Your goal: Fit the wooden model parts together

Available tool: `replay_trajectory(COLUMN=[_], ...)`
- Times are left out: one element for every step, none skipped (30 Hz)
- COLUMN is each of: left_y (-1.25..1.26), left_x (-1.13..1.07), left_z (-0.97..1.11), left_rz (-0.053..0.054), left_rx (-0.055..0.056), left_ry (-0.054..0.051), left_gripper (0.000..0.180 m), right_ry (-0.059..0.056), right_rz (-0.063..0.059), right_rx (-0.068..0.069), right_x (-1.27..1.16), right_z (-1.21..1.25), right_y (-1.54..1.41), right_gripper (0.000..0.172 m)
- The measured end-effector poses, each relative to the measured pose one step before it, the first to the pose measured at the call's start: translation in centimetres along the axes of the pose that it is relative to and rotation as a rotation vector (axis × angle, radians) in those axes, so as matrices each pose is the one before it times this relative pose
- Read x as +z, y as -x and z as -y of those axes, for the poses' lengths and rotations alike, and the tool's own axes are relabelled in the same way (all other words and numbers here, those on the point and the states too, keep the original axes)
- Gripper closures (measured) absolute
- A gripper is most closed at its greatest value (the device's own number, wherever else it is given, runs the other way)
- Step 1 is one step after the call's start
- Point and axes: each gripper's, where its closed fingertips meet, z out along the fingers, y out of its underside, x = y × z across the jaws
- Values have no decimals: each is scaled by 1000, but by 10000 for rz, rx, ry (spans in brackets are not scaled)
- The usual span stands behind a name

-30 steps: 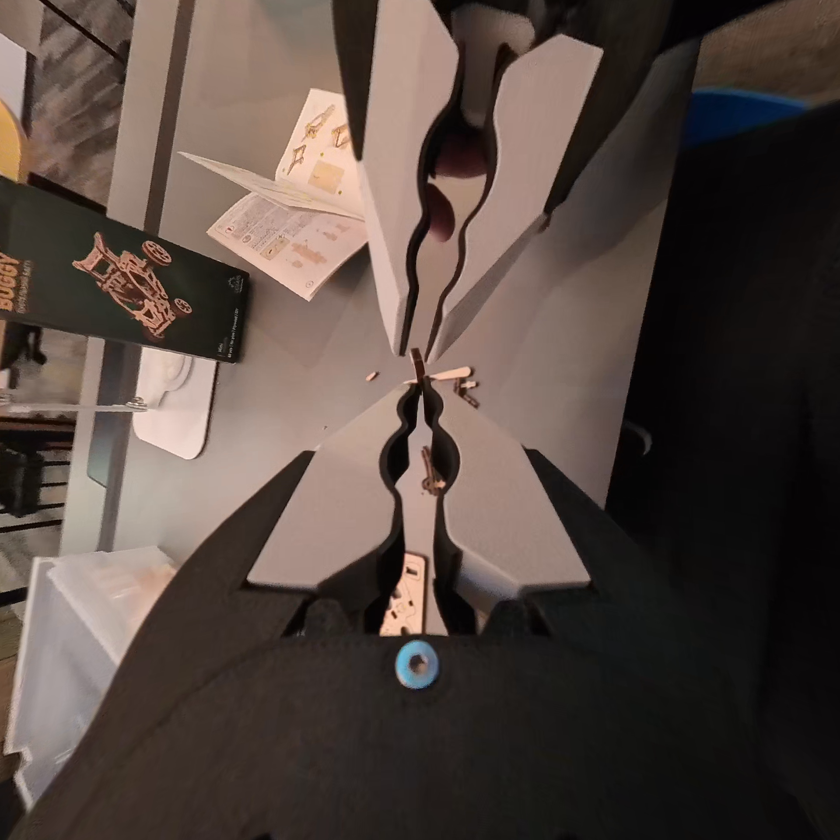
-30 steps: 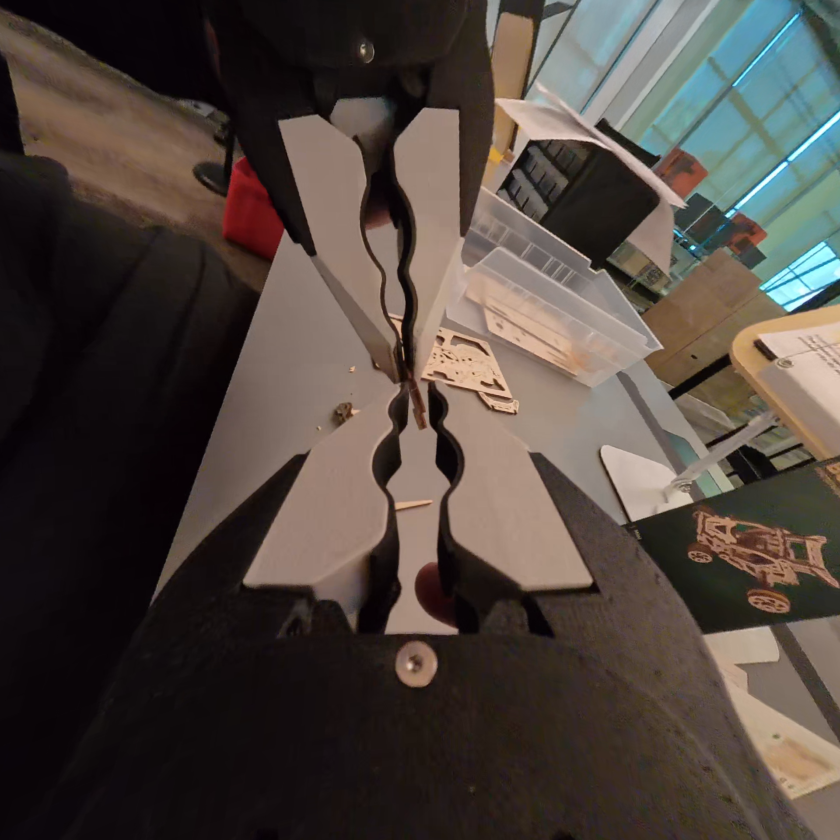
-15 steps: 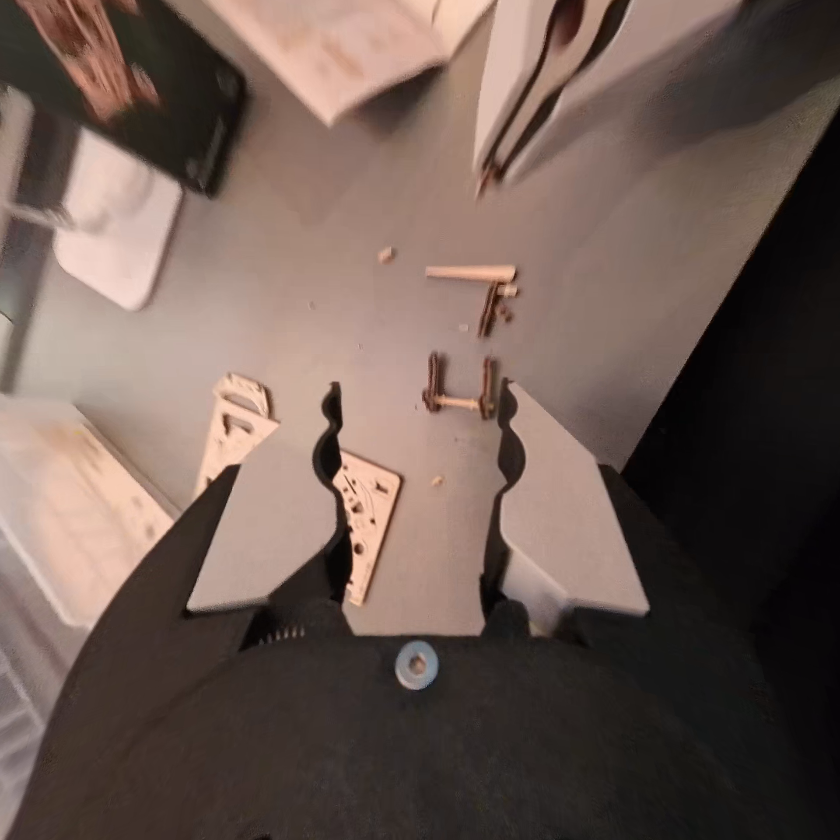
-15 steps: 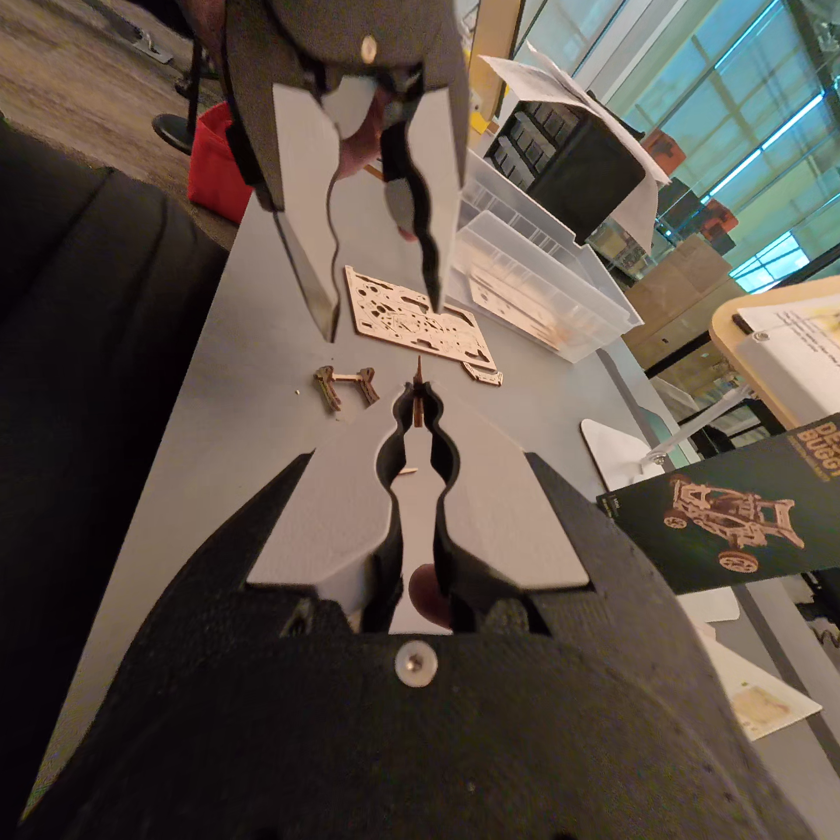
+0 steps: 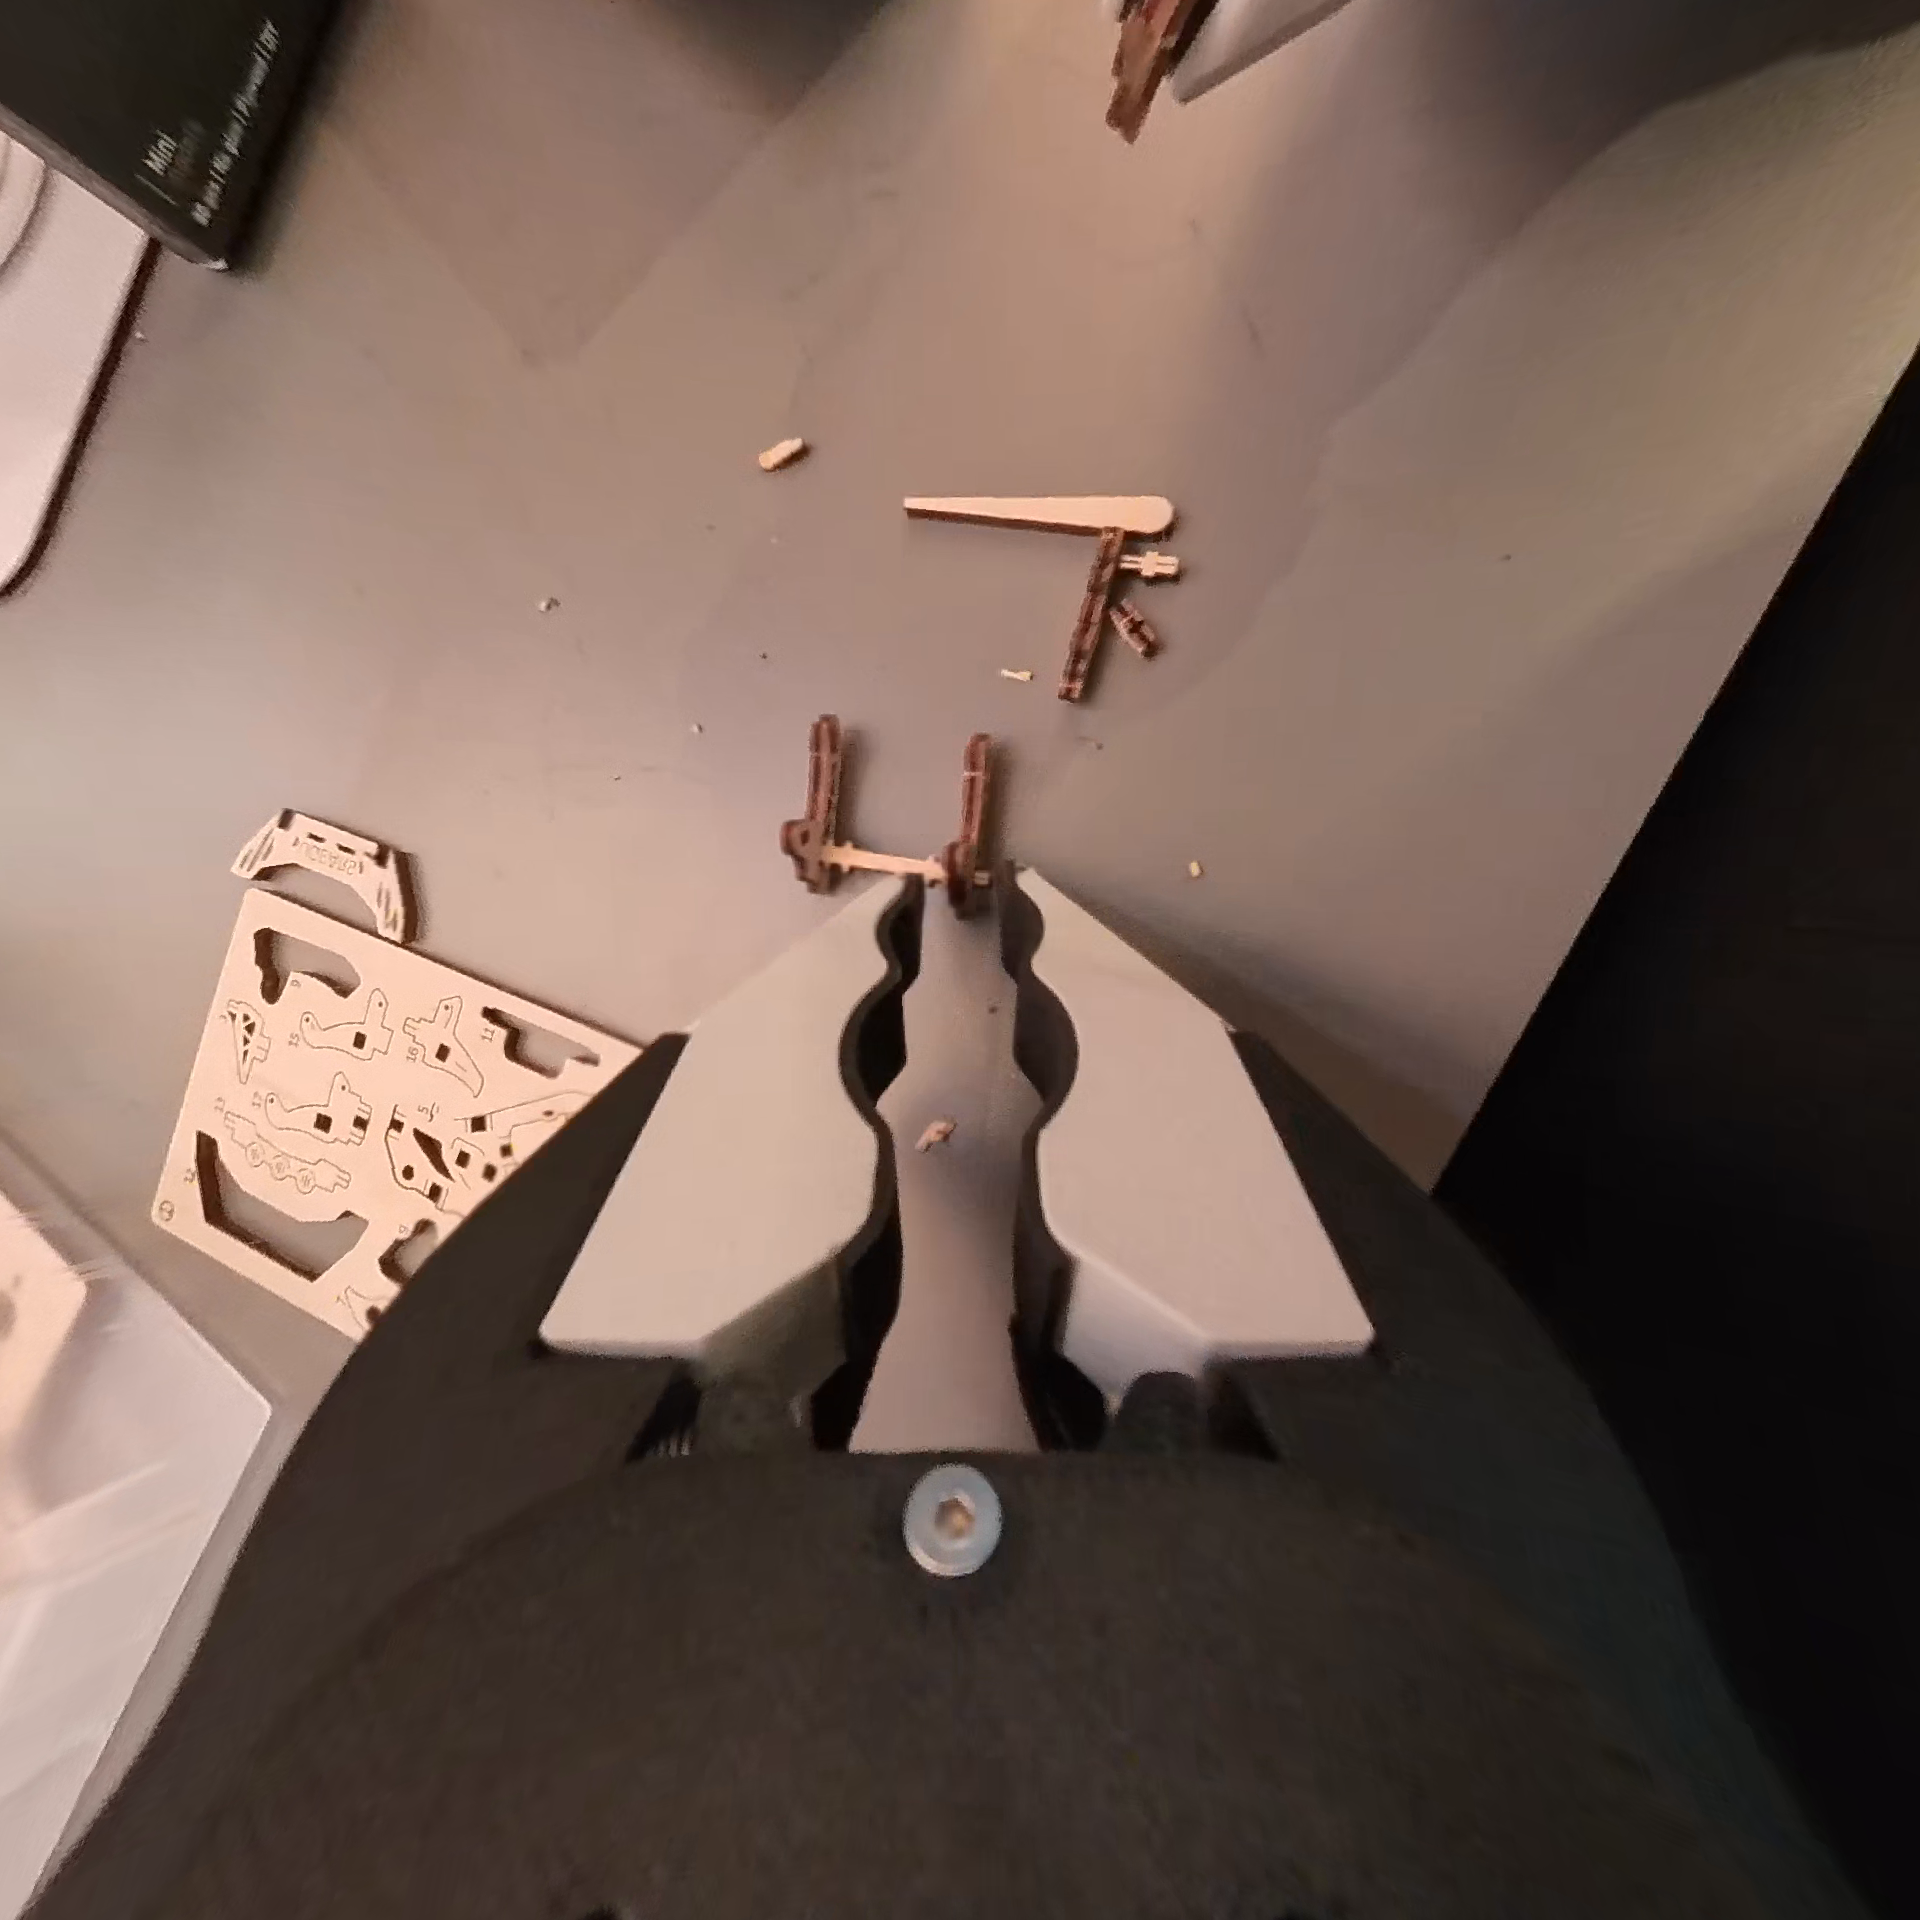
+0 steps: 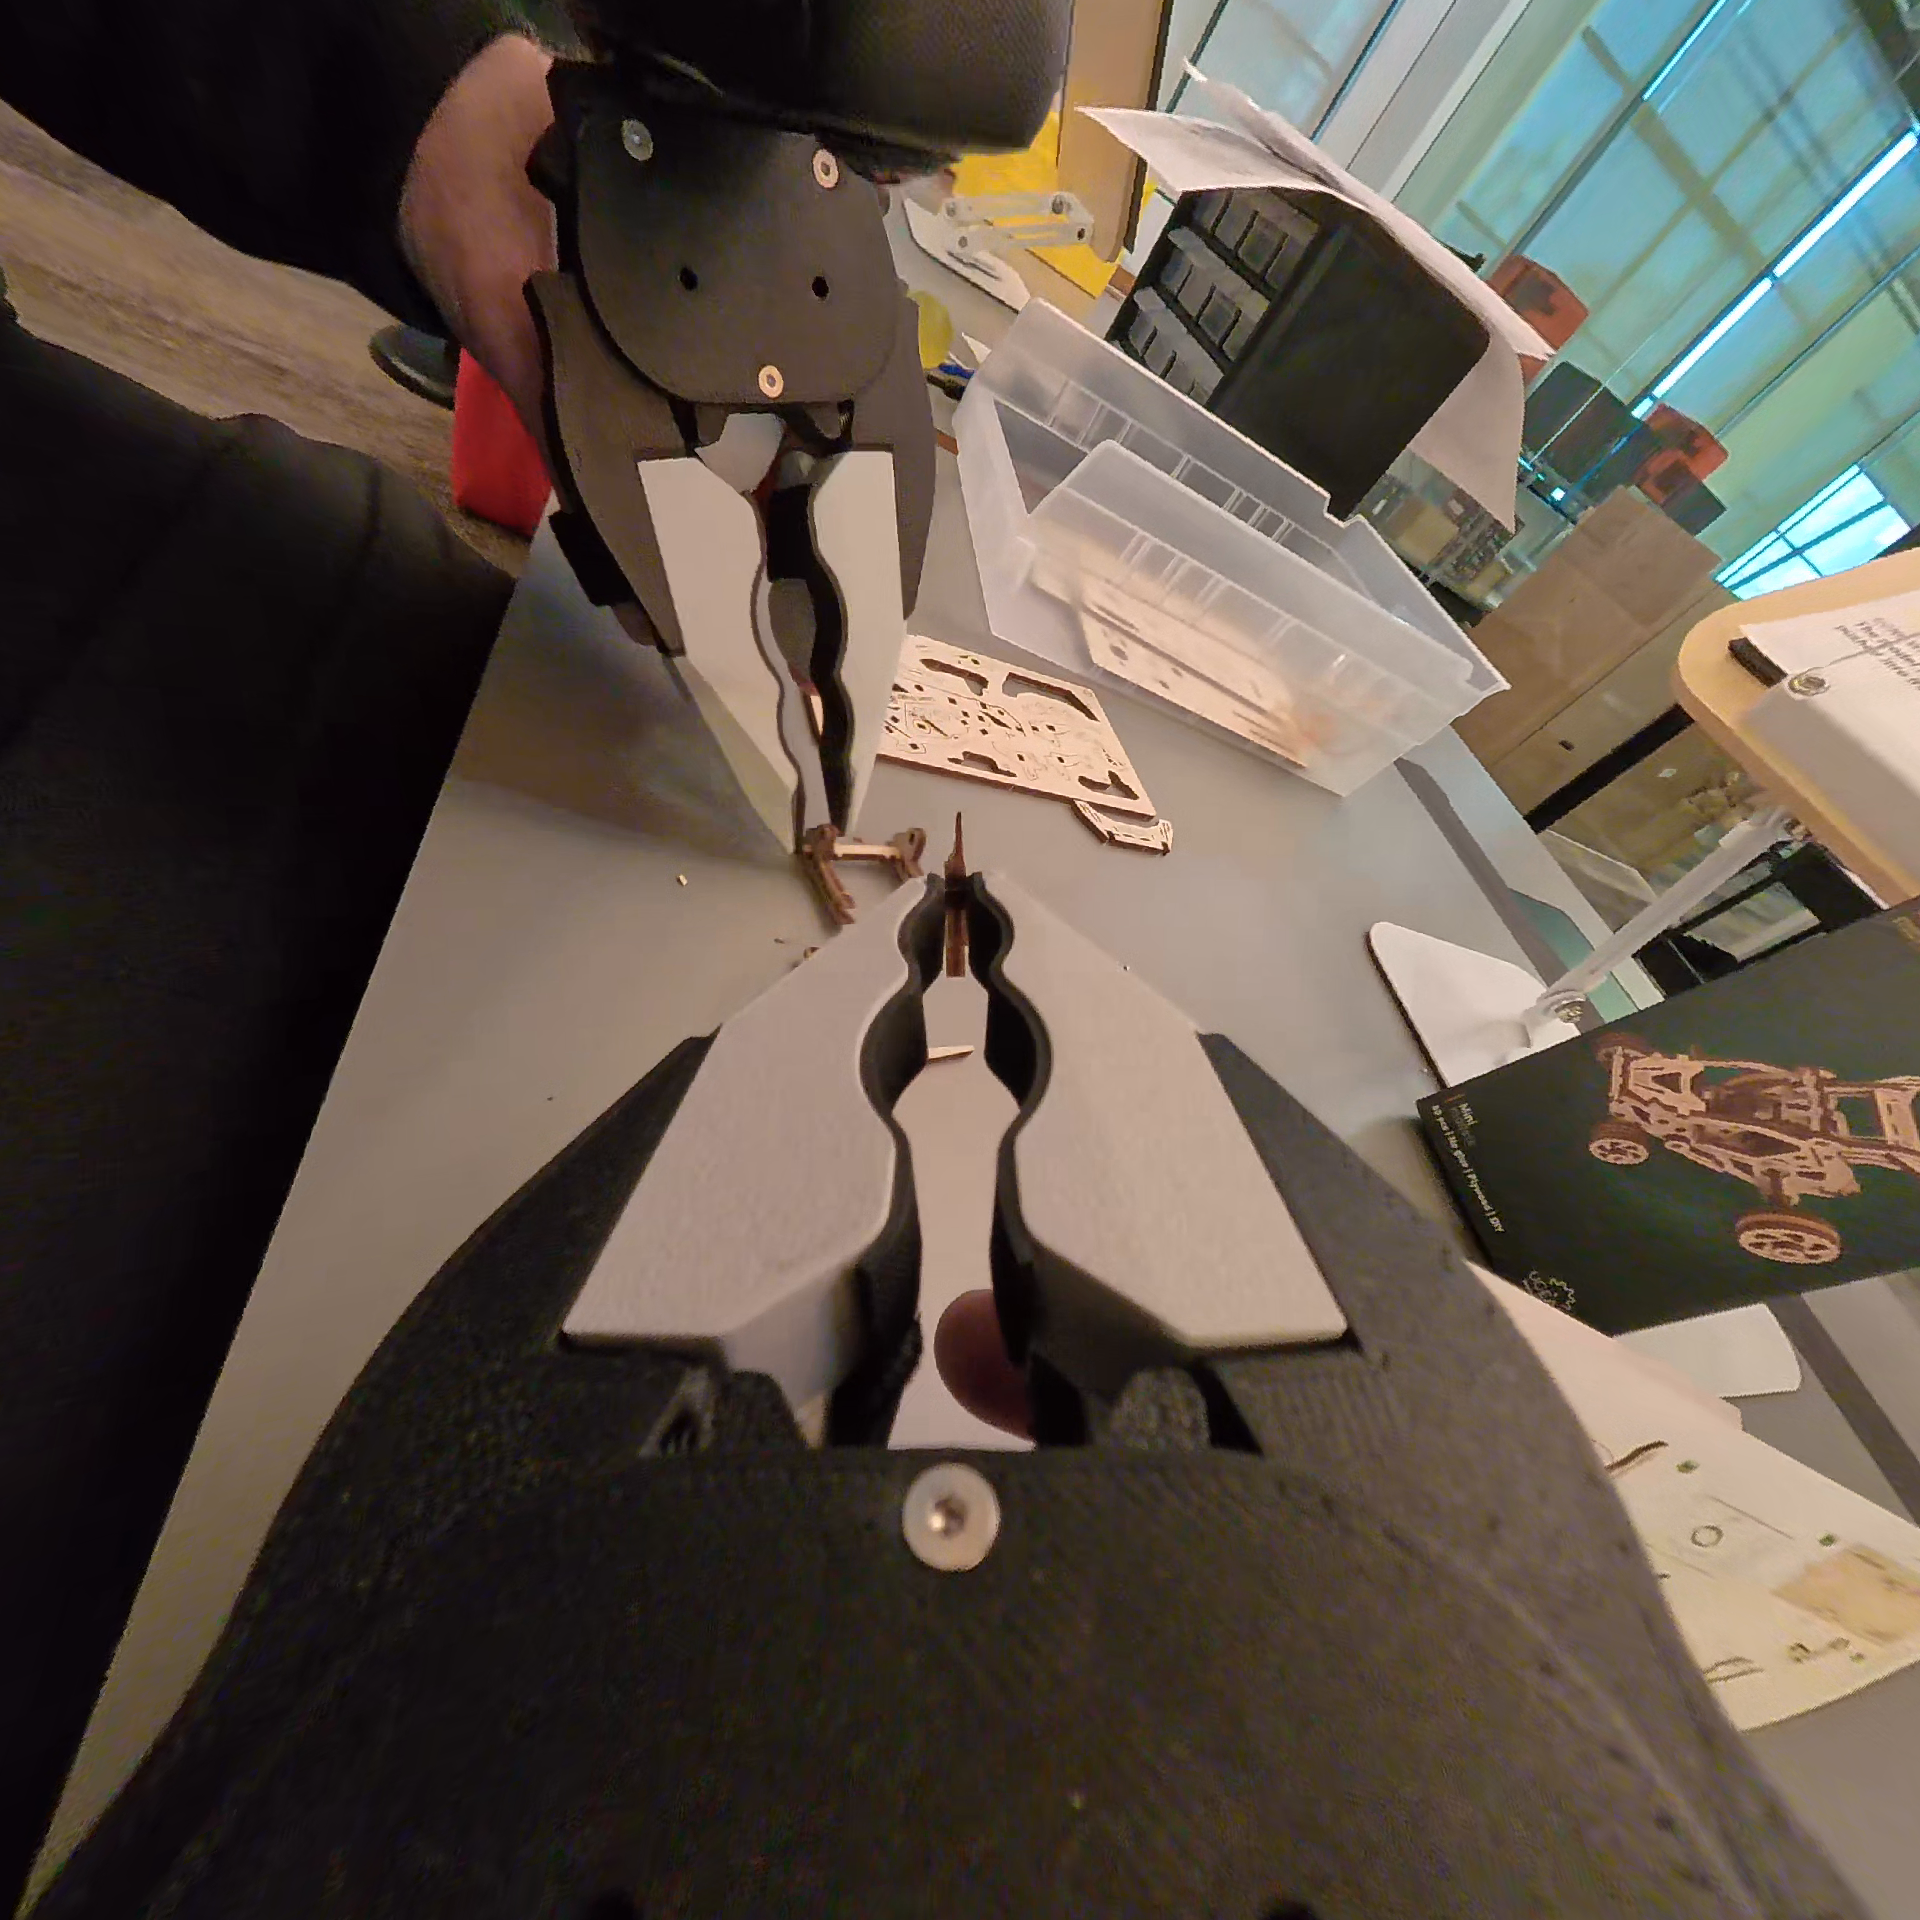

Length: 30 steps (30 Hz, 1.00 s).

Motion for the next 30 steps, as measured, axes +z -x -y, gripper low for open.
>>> replay_trajectory(left_y=[12, 181, 89, 259, 502, 376, 425, 274, 93, 93, 120, -80, -294, -251, -155, -57, 61, 165, 28, -50, 95, 199, -170, -59, 35, -139, -28, 132, 15, -32], left_x=[-2, -11, -136, -198, -145, -18, 63, 130, 223, 309, 368, 405, 398, 120, 108, 51, 37, 50, 48, 5, -8, 10, 18, 16, 25, 35, 22, -71, -136, -214], left_z=[47, -48, 164, 296, 223, 219, 147, 51, 118, 216, 180, -105, -352, 97, -94, -52, -64, -70, -6, 102, 106, 124, 128, 69, 71, 47, 41, 80, 161, 273], left_rz=[-50, 33, -17, 75, 190, 84, 112, 2, -129, -128, -103, -252, -376, -348, -262, -160, -33, 88, 30, -38, 39, 101, -118, -31, 31, -69, -11, 75, -22, -87], left_rx=[-80, -55, 67, 90, 79, 167, 234, 270, 235, 178, 185, 152, 90, -30, -73, -82, -41, -16, -2, -79, -133, -153, -69, -57, -37, -7, -52, -71, -79, -124], left_ry=[-6, 73, -26, -60, 32, 71, 155, 247, 200, 127, 128, 261, 382, 53, 156, 94, 78, 64, 12, -48, -57, -89, -104, -44, -15, -6, 10, -13, -81, -146], left_gripper=[162, 153, 148, 142, 137, 131, 125, 119, 114, 108, 108, 112, 115, 122, 127, 131, 136, 141, 146, 150, 155, 160, 165, 165, 164, 160, 154, 151, 146, 141], right_ry=[-23, -22, -25, -24, -15, -9, -3, -5, -9, -20, -17, -8, -17, -29, -27, -23, -17, -19, -30, -26, -5, -1, -6, -9, -12, -25, -24, -14, 0, 7], right_rz=[9, 1, -6, 1, 1, -6, -14, -16, -17, -18, -11, -11, -18, -15, -5, -1, -2, -5, -3, -1, -3, -15, -19, -13, -13, -23, -30, -29, -25, -20], right_rx=[43, 19, 10, 25, 33, 26, 20, 27, 36, 35, 35, 28, 16, 20, 34, 35, 29, 14, 14, 24, 10, -9, 4, 26, 29, 27, 33, 28, 16, -4], right_x=[-22, -19, -3, -8, -7, -1, 0, -1, -1, 9, 1, -4, -26, -34, -22, -26, -22, -25, -16, -12, -5, -27, -38, -54, -60, -61, -61, -44, -22, -12], right_z=[-25, -18, -11, -20, -44, -71, -67, -71, -57, -50, -68, -63, -15, -6, -7, -28, -33, -12, 20, 2, -22, -16, -11, -30, -29, -6, 8, -10, -30, -37], right_y=[-21, -13, -10, -2, -23, -13, -29, -40, -40, -38, -28, -26, -49, -25, -31, -32, -34, -33, -22, -16, -29, -27, -43, -35, -37, -61, -83, -81, -52, -39], right_gripper=[170, 170, 170, 170, 170, 170, 170, 170, 170, 170, 170, 170, 170, 170, 170, 170, 170, 170, 170, 170, 170, 170, 170, 170, 170, 170, 170, 170, 170, 170])
